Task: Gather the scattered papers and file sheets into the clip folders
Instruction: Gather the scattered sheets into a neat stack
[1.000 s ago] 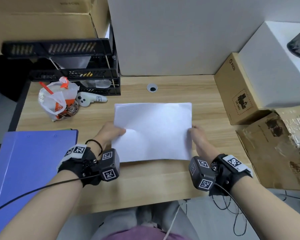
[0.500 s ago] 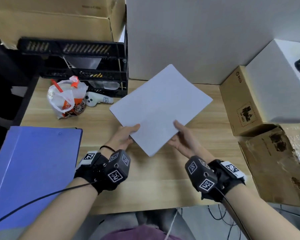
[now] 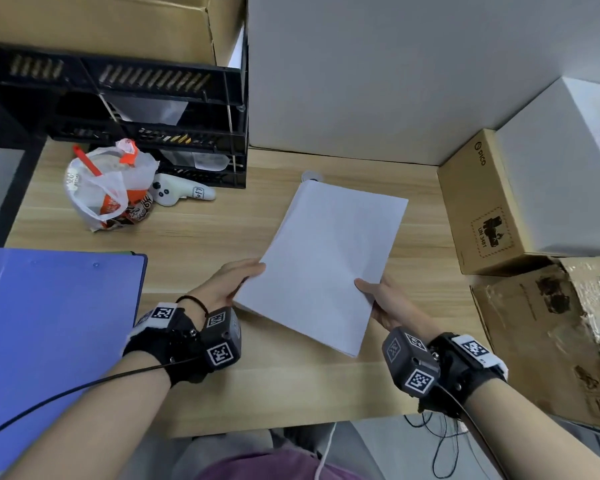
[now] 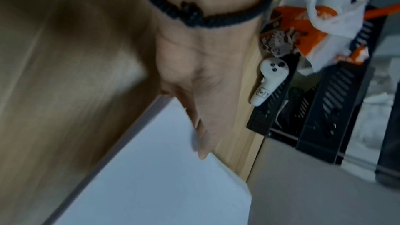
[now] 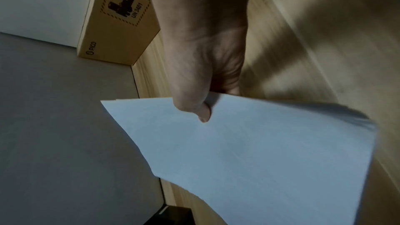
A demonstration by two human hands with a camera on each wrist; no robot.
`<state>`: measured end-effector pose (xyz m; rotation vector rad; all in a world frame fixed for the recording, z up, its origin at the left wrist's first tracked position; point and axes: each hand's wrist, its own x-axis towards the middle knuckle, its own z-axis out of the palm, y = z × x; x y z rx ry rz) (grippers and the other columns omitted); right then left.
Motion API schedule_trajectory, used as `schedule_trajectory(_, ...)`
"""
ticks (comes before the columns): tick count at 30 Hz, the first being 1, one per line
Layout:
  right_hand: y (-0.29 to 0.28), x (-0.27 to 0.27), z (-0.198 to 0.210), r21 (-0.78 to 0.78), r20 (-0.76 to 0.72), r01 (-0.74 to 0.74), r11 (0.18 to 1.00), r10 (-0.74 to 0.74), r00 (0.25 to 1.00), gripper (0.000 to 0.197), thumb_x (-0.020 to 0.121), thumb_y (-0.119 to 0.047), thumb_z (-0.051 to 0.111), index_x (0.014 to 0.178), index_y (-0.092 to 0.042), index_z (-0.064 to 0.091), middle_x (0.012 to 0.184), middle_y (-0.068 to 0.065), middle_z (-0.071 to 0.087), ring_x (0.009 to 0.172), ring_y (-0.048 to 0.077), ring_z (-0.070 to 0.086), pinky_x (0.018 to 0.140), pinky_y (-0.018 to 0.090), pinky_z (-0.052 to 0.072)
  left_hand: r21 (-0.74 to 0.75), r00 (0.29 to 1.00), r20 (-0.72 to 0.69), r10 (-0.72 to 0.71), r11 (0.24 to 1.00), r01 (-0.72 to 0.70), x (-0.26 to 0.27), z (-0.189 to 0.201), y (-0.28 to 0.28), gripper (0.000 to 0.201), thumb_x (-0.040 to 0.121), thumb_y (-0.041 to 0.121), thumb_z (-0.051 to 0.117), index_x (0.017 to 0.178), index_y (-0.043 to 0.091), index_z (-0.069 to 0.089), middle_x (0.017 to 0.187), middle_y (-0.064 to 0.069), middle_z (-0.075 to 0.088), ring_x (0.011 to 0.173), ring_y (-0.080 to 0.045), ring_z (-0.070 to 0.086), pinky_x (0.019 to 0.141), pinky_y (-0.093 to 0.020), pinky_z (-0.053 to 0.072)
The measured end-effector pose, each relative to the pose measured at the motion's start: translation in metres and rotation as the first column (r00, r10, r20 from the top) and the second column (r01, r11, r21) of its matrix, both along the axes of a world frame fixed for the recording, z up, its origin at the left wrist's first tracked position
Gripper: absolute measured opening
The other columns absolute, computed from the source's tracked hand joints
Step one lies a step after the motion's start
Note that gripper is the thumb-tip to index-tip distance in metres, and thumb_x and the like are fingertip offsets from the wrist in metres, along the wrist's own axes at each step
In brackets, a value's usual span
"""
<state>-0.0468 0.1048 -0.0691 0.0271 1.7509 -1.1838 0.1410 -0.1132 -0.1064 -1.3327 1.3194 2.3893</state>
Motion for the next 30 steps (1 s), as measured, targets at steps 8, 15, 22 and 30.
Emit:
schedule_trajectory(8,-0.032,-0.027,-0.024,0.061,0.046,-0.066,0.996,0.063,0.997,0.033,0.096,-0.005,0.051,0.129,-0.004,0.056,0.116,0.011,0.071,0.103,0.029,0.068,0.096,0.049,0.052,-0.271,0.996,0.087,-0.009,0.962,0.032,-0.029,-0.011,0.004,0.032,0.096,0.012,0.052,0.127,0.011,0.055,0.116,-0.006,0.064,0.090,-0.018,0.063,0.064,-0.023,0.048)
schedule_trajectory(15,-0.091,-0.063,-0.037,0.052,0.057,0.068,0.996,-0.071,0.996,0.032,0.098,-0.012,0.050,0.129,-0.006,0.055,0.113,0.008,0.070,0.082,0.018,0.073,0.057,0.025,0.057,-0.310,0.988,0.072,0.139,0.944,-0.110,-0.067,-0.018,-0.027,0.034,0.096,0.013,0.052,0.130,0.017,0.055,0.120,-0.001,0.064,0.101,-0.019,0.064,0.077,-0.027,0.053)
schedule_trajectory(22,-0.130,-0.082,-0.048,0.038,-0.040,0.033,0.999,-0.031,0.999,0.048,0.094,0.000,0.047,0.139,-0.016,0.040,0.126,0.009,0.062,0.099,0.025,0.064,0.075,0.032,0.054,-0.323,0.944,0.119,0.306,0.912,-0.255,-0.090,-0.038,-0.043,0.033,0.098,0.012,0.048,0.130,0.013,0.052,0.122,-0.002,0.063,0.097,-0.015,0.063,0.072,-0.023,0.053)
schedule_trajectory(30,-0.123,-0.067,-0.073,-0.031,-0.199,-0.034,0.999,0.027,0.980,0.073,0.078,0.009,0.031,0.140,-0.027,0.043,0.131,-0.007,0.060,0.120,0.015,0.058,0.101,0.039,0.049,-0.385,0.925,0.083,0.370,0.869,-0.312,-0.100,-0.042,-0.034,0.052,0.092,0.016,0.052,0.142,0.025,0.038,0.138,0.007,0.051,0.125,-0.011,0.050,0.104,-0.033,0.043)
